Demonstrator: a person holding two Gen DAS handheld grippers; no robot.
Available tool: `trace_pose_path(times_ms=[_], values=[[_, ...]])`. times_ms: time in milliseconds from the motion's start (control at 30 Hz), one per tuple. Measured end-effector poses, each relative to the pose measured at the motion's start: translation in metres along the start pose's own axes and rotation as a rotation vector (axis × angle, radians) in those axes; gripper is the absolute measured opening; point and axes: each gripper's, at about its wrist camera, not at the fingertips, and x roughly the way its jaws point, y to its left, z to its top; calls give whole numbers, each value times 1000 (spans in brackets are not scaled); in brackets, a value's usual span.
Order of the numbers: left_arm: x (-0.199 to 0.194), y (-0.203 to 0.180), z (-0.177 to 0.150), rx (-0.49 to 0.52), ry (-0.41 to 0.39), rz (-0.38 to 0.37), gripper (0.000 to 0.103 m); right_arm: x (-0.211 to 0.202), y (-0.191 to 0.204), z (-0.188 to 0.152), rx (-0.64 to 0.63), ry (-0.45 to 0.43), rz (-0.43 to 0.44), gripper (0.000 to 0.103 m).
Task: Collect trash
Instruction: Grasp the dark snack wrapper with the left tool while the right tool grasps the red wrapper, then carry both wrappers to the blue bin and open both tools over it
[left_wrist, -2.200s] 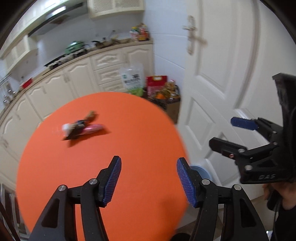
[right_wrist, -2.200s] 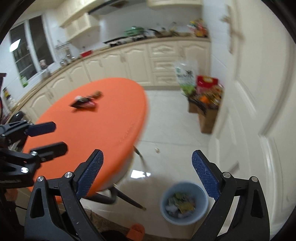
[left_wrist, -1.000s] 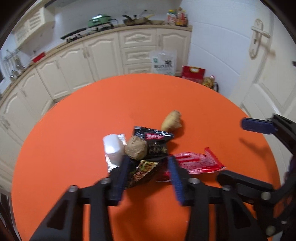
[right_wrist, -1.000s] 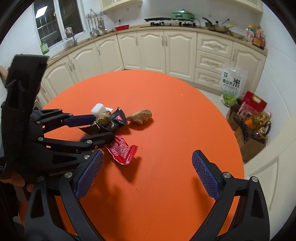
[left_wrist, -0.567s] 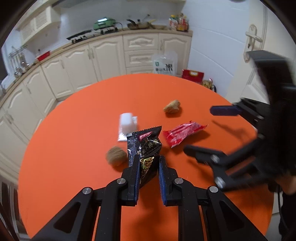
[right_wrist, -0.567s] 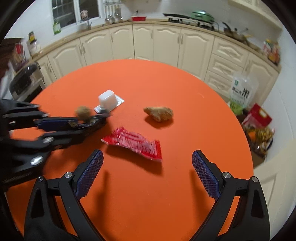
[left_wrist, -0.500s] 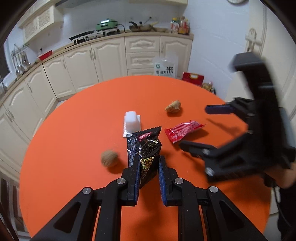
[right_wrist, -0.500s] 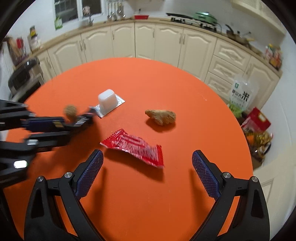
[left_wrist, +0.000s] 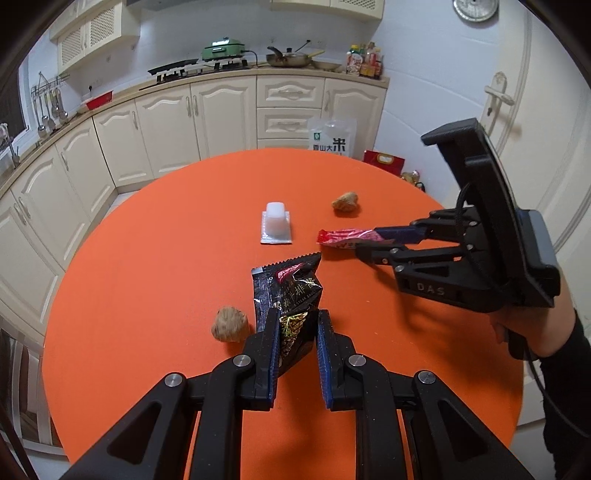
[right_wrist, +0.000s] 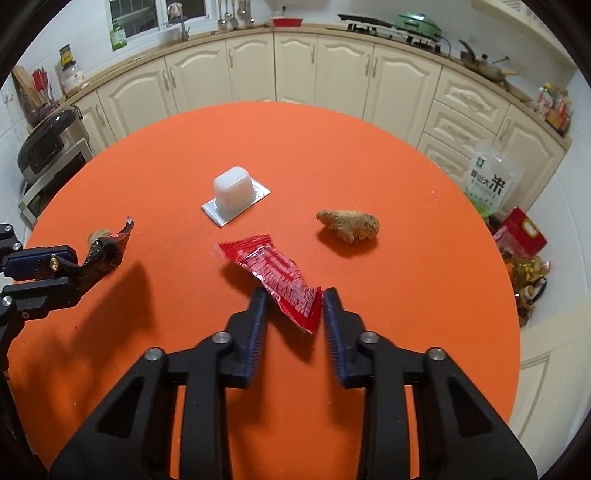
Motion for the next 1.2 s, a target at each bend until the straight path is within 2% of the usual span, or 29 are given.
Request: trace_pose_path(times_ms=[233,367,633,667,733,767,800,867,933,1000,1133,1200], values=[[-20,-14,-14,13,-2,0,14,-28,6,-18,42,-47,52,19],[-38,-29,-27,30,-11,9,15,-53,14,-33,46,-69,82,9],[-70,-55,-61,32,-15,-12,15,-85,36,-85,38,-38,113,9],[-72,-57,-64,31,-14,-14,15,-86,38,-90,33,-39,98,11],[-78,-61,-74,29,-7,-20,15,-84,39,-98,37,-33,87,30],[-79,-61,-77,28,-4,-21,15,-83,42,-101,37,-32,83,48],[-83,-62,-81,26,-1,-21,15,-83,45,-103,37,-35,82,52],[-88,-61,-85,19,0,-19,15,-82,50,-105,29,-41,94,51],[-94,-59,-90,9,2,-18,15,-82,55,-101,4,-55,61,51],[-96,-59,-92,7,5,-15,15,-79,60,-94,-15,-67,52,59],[-96,-59,-94,2,17,-12,15,-65,66,-84,-17,-56,74,59],[-96,-60,-94,3,20,-11,15,-56,66,-85,-9,-32,84,55]])
